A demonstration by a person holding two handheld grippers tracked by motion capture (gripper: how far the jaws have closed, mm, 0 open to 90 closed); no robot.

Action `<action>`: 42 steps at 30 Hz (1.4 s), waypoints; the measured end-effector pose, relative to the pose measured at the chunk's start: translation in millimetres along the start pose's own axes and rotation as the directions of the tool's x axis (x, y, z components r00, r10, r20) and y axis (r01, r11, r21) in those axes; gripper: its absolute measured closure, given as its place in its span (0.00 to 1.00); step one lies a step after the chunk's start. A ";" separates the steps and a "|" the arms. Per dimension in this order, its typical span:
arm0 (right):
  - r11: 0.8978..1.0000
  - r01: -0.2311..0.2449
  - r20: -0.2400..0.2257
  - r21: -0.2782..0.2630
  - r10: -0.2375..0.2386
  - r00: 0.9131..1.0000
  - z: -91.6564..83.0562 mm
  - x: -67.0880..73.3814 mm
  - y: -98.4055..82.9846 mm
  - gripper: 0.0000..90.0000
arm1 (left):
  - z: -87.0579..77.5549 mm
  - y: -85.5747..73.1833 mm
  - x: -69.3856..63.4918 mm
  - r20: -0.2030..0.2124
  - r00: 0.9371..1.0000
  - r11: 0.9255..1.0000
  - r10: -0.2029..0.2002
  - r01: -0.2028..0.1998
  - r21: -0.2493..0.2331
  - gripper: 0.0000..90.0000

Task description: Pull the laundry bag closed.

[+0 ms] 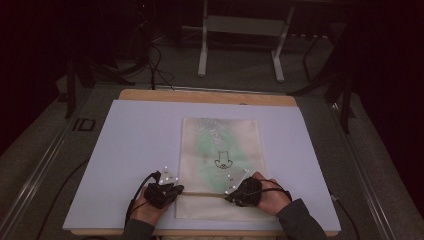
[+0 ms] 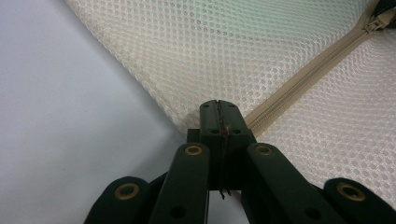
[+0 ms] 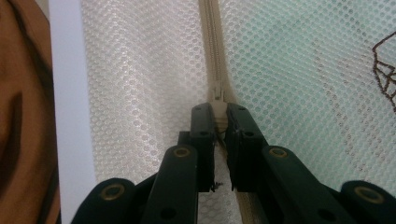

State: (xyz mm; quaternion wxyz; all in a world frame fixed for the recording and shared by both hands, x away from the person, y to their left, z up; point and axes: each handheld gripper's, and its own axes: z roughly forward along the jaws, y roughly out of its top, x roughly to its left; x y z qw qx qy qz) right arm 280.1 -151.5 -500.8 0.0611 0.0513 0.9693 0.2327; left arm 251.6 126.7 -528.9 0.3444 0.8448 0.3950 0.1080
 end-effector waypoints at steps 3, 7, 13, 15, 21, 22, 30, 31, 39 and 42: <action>1.000 -0.004 0.000 0.006 0.004 1.000 -0.6 0.0 -1.7 0.92 | -0.1 0.0 -0.1 0.000 1.000 1.000 0.001 -0.001 0.001 0.99; 1.000 -0.010 0.005 0.007 0.010 1.000 -2.8 -1.1 -6.3 0.92 | -0.1 -0.1 -0.1 0.000 1.000 1.000 -0.001 0.001 0.001 0.99; 1.000 -0.028 0.009 0.008 0.028 1.000 -6.5 -1.4 -13.8 0.92 | 0.0 -0.1 -0.1 0.000 1.000 1.000 -0.002 0.002 0.000 0.99; 1.000 -0.030 0.009 0.002 0.030 1.000 -7.2 -1.3 -15.0 0.92 | 0.0 -0.1 -0.1 0.001 1.000 1.000 -0.002 0.002 0.000 0.99; 1.000 -0.030 0.006 -0.001 0.030 1.000 -7.8 -1.8 -15.3 0.92 | -0.2 -0.1 0.0 0.001 1.000 1.000 -0.001 0.001 0.001 0.99; 1.000 -0.028 0.011 0.008 0.028 1.000 -7.8 -2.2 -15.9 0.92 | -0.2 -0.1 0.0 0.003 1.000 1.000 -0.002 0.002 0.002 0.99; 0.999 -0.042 0.007 -0.005 0.042 0.999 -10.8 -2.5 -19.3 0.92 | 0.1 -0.6 -0.3 0.005 1.000 1.000 -0.002 0.002 0.007 0.99; 0.999 -0.039 0.008 -0.001 0.039 0.999 -10.4 -2.4 -19.2 0.92 | 0.1 -0.6 -0.3 0.005 1.000 1.000 -0.001 0.001 0.006 0.99; 0.999 -0.039 0.004 -0.004 0.039 0.999 -10.1 -2.9 -19.9 0.92 | 0.1 -0.5 -0.5 0.004 1.000 1.000 -0.001 0.001 0.007 0.99; 0.999 -0.045 0.007 0.004 0.045 0.999 -10.5 -3.2 -21.9 0.92 | 0.1 -0.6 -0.1 0.006 1.000 1.000 -0.001 0.001 0.007 0.99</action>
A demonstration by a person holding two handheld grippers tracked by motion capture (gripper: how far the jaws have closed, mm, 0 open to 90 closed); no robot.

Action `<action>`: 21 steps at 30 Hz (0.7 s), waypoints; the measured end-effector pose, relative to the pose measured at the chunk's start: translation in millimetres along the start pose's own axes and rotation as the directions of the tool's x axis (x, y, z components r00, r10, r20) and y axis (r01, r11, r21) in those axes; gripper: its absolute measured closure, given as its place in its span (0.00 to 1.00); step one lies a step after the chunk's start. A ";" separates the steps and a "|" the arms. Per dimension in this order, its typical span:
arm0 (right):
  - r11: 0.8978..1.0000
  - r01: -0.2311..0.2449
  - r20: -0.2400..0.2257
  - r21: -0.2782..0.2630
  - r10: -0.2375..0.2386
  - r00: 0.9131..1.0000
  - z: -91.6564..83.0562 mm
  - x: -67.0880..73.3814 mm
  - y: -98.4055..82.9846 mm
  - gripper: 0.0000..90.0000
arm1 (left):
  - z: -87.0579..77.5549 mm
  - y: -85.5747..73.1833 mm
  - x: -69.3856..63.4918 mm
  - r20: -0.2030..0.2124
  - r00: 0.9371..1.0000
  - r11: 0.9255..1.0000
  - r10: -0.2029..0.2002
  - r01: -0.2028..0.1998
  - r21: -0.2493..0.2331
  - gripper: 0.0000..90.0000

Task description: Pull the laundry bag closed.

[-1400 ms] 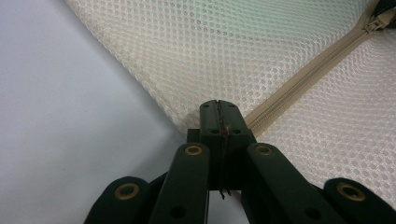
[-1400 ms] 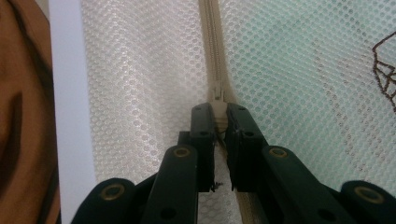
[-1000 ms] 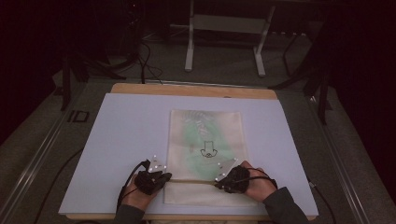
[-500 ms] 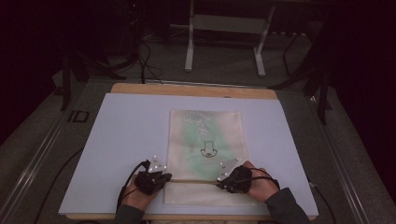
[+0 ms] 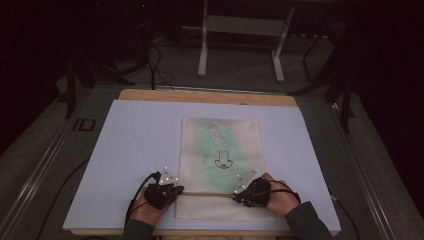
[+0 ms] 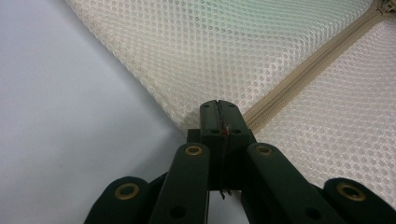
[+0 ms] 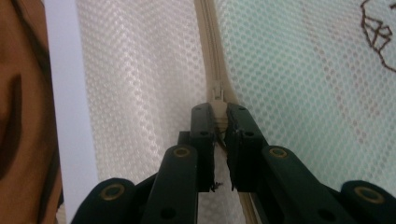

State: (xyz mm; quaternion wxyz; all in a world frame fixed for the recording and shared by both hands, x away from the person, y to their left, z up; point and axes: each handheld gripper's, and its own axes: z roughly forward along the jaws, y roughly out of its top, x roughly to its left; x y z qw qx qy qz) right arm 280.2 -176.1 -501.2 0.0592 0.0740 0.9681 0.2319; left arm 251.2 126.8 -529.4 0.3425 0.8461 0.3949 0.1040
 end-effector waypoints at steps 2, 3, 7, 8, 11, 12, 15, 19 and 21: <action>1.000 -0.006 -0.001 -0.003 0.006 1.000 -1.2 -0.6 -2.4 0.92 | 0.0 0.0 0.1 0.001 1.000 1.000 -0.001 0.001 0.000 0.99; 1.000 -0.006 0.000 -0.001 0.006 1.000 -1.5 -0.7 -3.7 0.92 | 0.0 0.0 0.2 0.001 1.000 1.000 -0.001 0.001 0.000 0.99; 1.000 -0.013 -0.002 -0.002 0.013 1.000 -2.0 -0.5 -6.3 0.92 | 0.0 0.1 0.0 0.000 1.000 1.000 -0.002 0.002 0.001 0.99; 1.000 -0.014 -0.003 -0.006 0.014 1.000 -2.5 -0.7 -6.7 0.92 | 0.0 0.1 0.0 0.000 1.000 1.000 -0.002 0.002 0.001 0.99; 1.000 -0.016 -0.001 -0.003 0.016 1.000 -4.1 -1.5 -8.2 0.92 | 0.0 0.1 0.2 0.001 1.000 1.000 -0.003 0.003 0.001 0.99; 1.000 -0.021 -0.002 -0.009 0.021 1.000 -4.7 -1.4 -8.9 0.92 | -0.1 0.1 0.2 0.001 1.000 1.000 -0.002 0.002 0.002 0.99; 1.000 -0.029 0.000 -0.009 0.029 1.000 -6.0 -1.4 -11.7 0.92 | 0.0 0.2 0.1 0.001 1.000 1.000 -0.003 0.003 0.002 0.99; 0.999 -0.039 0.004 -0.008 0.039 0.999 -8.4 -2.0 -15.5 0.92 | 0.0 0.2 0.1 0.001 1.000 1.000 -0.003 0.003 0.002 0.99; 0.999 -0.036 0.007 -0.003 0.036 0.999 -9.1 -2.5 -17.3 0.92 | -0.1 0.2 0.3 0.002 1.000 1.000 -0.002 0.002 0.002 0.99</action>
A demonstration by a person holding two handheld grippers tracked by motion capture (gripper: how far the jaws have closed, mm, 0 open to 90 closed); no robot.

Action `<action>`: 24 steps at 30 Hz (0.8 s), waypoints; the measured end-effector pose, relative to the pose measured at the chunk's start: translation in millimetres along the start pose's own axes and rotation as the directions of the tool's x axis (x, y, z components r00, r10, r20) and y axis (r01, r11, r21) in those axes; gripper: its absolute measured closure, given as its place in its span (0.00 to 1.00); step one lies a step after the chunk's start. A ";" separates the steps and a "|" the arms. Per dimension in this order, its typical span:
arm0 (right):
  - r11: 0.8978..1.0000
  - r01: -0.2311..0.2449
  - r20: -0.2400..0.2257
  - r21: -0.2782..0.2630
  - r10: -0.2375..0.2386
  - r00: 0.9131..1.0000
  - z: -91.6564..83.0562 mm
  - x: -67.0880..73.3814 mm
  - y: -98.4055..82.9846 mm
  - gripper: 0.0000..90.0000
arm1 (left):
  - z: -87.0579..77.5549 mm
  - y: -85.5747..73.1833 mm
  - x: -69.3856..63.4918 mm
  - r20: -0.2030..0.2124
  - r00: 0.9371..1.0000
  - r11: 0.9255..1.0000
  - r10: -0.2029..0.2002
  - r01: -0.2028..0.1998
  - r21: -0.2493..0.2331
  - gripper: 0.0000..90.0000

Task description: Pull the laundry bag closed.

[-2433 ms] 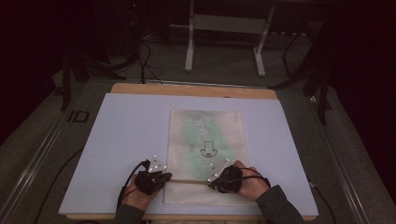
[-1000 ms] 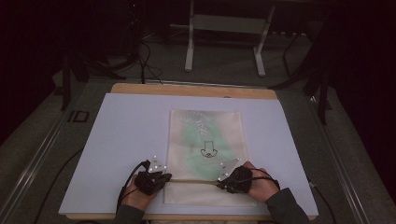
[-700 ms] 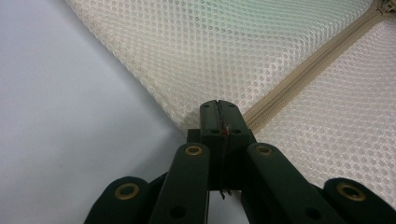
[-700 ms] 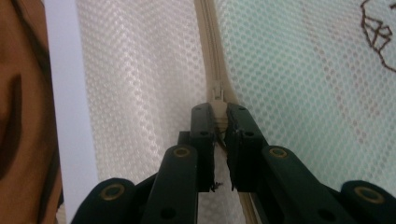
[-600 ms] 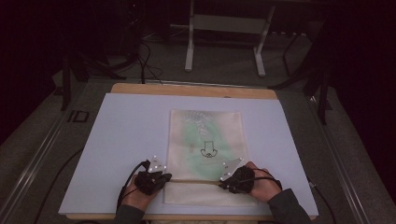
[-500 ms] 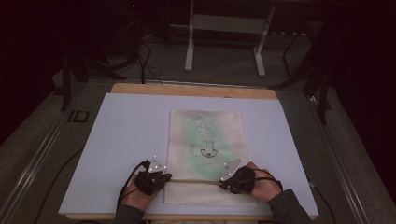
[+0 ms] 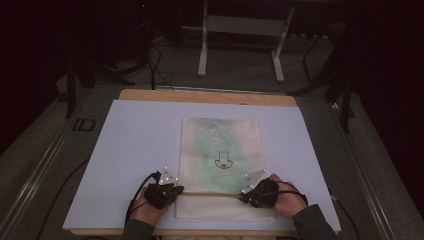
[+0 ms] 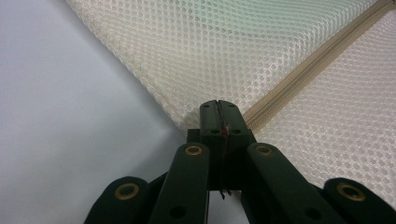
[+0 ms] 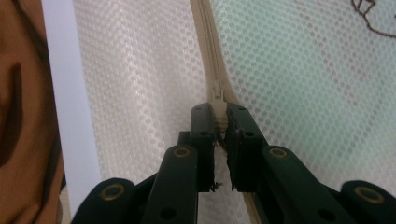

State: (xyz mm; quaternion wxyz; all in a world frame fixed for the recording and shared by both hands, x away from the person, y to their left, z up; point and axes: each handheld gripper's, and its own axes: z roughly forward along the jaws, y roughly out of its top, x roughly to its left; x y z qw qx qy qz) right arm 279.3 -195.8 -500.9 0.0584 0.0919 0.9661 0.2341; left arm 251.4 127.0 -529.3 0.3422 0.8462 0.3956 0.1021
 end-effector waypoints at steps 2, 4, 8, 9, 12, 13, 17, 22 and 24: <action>1.000 -0.007 0.000 -0.002 0.007 1.000 -0.9 -0.3 -1.9 0.92 | 0.0 0.0 -0.1 0.000 1.000 1.000 -0.001 0.001 0.000 0.99; 1.000 -0.009 0.001 0.002 0.009 1.000 -1.6 -0.6 -3.2 0.92 | 0.0 0.0 0.0 0.000 1.000 1.000 0.000 0.000 0.000 0.99; 1.000 -0.013 0.002 0.002 0.013 1.000 -2.9 -1.0 -4.6 0.92 | 0.0 0.0 0.1 0.002 1.000 1.000 -0.001 0.001 0.000 0.99; 1.000 -0.015 0.000 -0.002 0.015 1.000 -3.5 -1.4 -5.4 0.92 | 0.1 0.0 0.1 0.002 1.000 1.000 -0.001 0.001 0.000 0.99; 1.000 -0.015 0.003 0.005 0.015 1.000 -4.5 -1.9 -6.8 0.92 | 0.0 0.0 0.1 0.001 1.000 1.000 -0.001 0.001 0.000 0.99; 1.000 -0.017 0.000 -0.003 0.017 1.000 -4.8 -2.0 -7.4 0.92 | 0.0 0.0 0.2 0.002 1.000 1.000 0.000 0.000 0.000 0.99; 1.000 -0.024 0.001 -0.004 0.024 1.000 -6.5 -2.3 -9.6 0.92 | 0.1 0.0 0.1 0.002 1.000 1.000 -0.002 0.002 0.000 0.99; 1.000 -0.030 0.009 0.000 0.030 1.000 -8.7 -2.6 -12.5 0.92 | 0.0 0.1 0.1 0.001 1.000 1.000 -0.001 0.001 0.001 0.99; 1.000 -0.031 0.008 -0.005 0.031 0.999 -9.9 -3.0 -13.6 0.92 | 0.1 0.1 0.2 0.002 1.000 1.000 0.000 0.000 0.001 0.99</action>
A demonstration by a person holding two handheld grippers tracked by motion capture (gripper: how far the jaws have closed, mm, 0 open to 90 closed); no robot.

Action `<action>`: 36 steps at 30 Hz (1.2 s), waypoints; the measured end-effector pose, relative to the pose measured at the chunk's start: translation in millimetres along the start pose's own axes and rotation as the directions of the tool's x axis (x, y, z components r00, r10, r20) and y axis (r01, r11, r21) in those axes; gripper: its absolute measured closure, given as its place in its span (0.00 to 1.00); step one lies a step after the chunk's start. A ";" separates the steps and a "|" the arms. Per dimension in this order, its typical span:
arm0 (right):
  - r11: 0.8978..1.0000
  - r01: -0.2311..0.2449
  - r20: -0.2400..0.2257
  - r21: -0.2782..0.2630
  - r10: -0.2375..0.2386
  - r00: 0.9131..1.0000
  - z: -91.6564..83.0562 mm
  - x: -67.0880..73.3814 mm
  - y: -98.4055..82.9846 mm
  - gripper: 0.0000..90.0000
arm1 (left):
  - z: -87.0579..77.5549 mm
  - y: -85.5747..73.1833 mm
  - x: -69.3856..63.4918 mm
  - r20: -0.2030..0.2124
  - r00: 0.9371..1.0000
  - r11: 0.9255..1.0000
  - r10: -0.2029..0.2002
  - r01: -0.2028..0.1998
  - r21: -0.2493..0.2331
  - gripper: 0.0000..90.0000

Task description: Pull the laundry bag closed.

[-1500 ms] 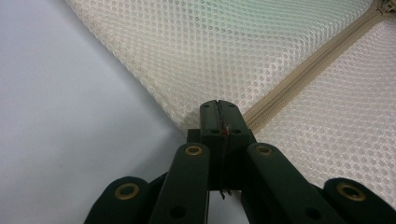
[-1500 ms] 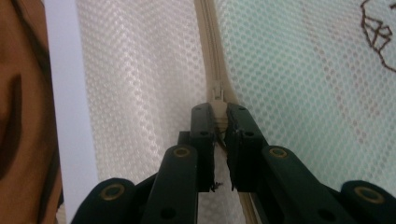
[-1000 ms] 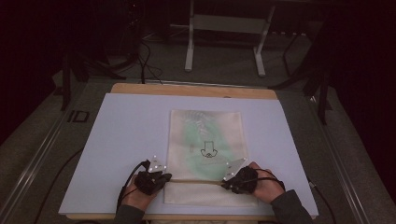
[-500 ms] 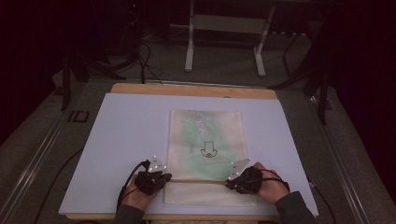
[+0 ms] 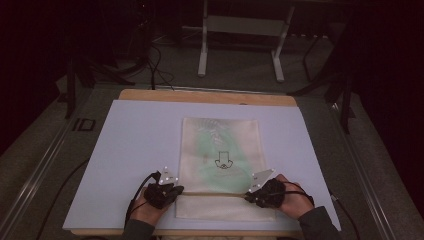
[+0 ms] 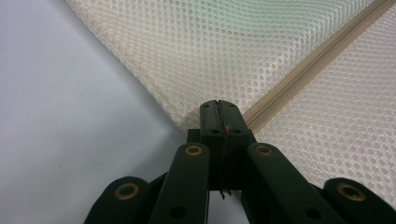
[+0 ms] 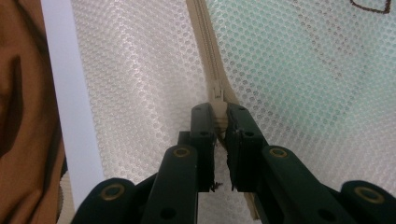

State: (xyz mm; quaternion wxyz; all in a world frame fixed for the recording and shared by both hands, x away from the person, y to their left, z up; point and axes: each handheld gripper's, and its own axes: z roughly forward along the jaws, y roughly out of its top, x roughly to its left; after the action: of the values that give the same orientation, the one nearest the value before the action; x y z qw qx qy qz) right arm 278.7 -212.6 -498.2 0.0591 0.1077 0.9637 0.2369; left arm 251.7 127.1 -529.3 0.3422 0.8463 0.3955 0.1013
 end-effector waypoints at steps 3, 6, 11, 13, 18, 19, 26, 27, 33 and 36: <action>1.000 -0.003 -0.003 -0.003 0.003 1.000 -1.0 -0.5 -1.5 0.92 | 0.0 0.0 0.0 0.001 1.000 1.000 -0.001 0.001 -0.001 0.99; 1.000 0.001 0.002 0.007 -0.001 1.000 -0.9 -0.3 -1.5 0.92 | 0.0 0.0 0.0 0.000 1.000 1.000 -0.001 0.001 0.000 0.99; 1.000 -0.010 0.006 0.002 0.010 1.000 -4.7 -1.4 -4.9 0.92 | 0.0 0.0 0.2 0.002 1.000 1.000 -0.003 0.003 0.000 0.99; 1.000 -0.016 0.007 -0.001 0.016 1.000 -6.2 -1.9 -6.9 0.92 | 0.0 0.1 0.1 0.001 1.000 1.000 -0.002 0.002 0.001 0.99; 1.000 -0.023 0.015 -0.002 0.023 1.000 -10.9 -3.7 -10.6 0.92 | 0.0 0.1 0.2 0.002 1.000 1.000 -0.002 0.002 0.001 0.99; 1.000 -0.026 0.015 -0.003 0.026 1.000 -12.1 -4.2 -11.5 0.92 | 0.0 0.1 0.2 0.002 1.000 1.000 -0.002 0.002 0.001 0.99; 0.999 -0.040 0.020 -0.005 0.040 0.999 -16.8 -5.6 -18.4 0.92 | 0.0 0.1 0.2 0.002 1.000 1.000 -0.003 0.003 0.001 0.99; 0.999 -0.041 0.019 -0.004 0.041 0.999 -17.5 -5.9 -19.2 0.92 | 0.0 0.1 0.2 0.002 1.000 1.000 -0.003 0.003 0.001 0.99; 0.999 -0.047 0.018 -0.005 0.047 0.999 -18.8 -6.6 -22.6 0.92 | 0.0 0.1 0.2 0.002 1.000 1.000 -0.003 0.003 0.001 0.99; 0.999 -0.050 0.014 -0.010 0.050 0.999 -19.0 -7.3 -24.7 0.92 | 0.0 0.2 0.1 0.001 1.000 1.000 -0.002 0.002 0.001 0.99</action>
State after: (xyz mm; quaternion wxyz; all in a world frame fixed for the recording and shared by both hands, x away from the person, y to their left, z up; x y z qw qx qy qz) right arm 278.1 -244.1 -492.6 0.0605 0.1332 0.9591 0.2422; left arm 251.8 127.1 -529.2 0.3419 0.8463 0.3961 0.1002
